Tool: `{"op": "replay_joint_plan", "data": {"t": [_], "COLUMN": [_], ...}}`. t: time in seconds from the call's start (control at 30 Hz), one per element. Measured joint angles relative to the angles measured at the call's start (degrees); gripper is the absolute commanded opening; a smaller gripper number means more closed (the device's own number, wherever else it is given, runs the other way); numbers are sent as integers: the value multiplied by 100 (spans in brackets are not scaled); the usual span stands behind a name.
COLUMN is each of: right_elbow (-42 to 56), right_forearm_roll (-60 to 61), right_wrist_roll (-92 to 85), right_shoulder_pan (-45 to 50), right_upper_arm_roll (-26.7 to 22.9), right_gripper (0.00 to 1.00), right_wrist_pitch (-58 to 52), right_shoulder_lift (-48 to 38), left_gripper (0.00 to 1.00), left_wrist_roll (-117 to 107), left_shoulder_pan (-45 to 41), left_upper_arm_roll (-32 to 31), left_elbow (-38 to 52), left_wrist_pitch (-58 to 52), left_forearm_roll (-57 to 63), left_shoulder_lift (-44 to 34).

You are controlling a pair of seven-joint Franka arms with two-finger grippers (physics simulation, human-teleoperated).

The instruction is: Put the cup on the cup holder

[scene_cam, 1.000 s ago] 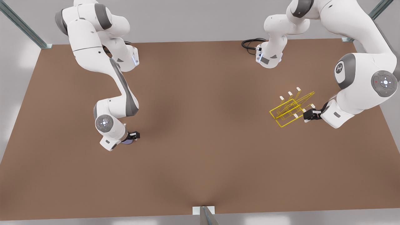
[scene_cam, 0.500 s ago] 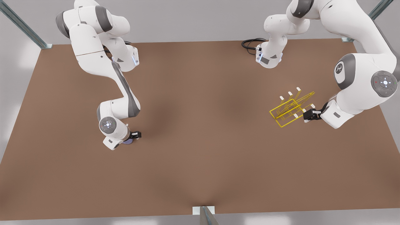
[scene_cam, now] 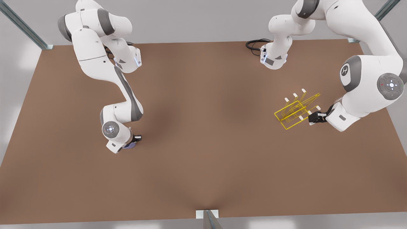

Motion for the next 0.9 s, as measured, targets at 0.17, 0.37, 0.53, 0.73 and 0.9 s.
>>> {"op": "replay_joint_plan", "data": {"t": [0.17,0.37,0.53,0.73,0.9], "right_elbow": [119,1291,3249,4153,3858], "right_forearm_roll": [684,3509,6045,8193,9345], "right_wrist_roll": [-46,-87,-111,-522,-1274], "right_shoulder_pan": [21,174,1126,2139,1990], "right_upper_arm_roll": [209,1249,1832,2019,2033], "right_gripper": [21,21,21,21,21], "right_wrist_pitch": [-20,-56,76,948,1233], "right_shoulder_lift": [-261,348,1878,3099,3273], "left_gripper": [100,100,100,100,100], "left_wrist_roll": [1,-1,-5,-11,-139], "left_shoulder_pan": [-2,-14,-18,-17,-50], "left_upper_arm_roll": [-5,-23,-35,-37,-74], "left_elbow": [0,0,0,-2,0], "left_wrist_pitch": [-1,-7,-14,-17,-31], "left_forearm_roll": [0,0,0,1,-35], "left_shoulder_lift": [0,0,0,9,0]}}
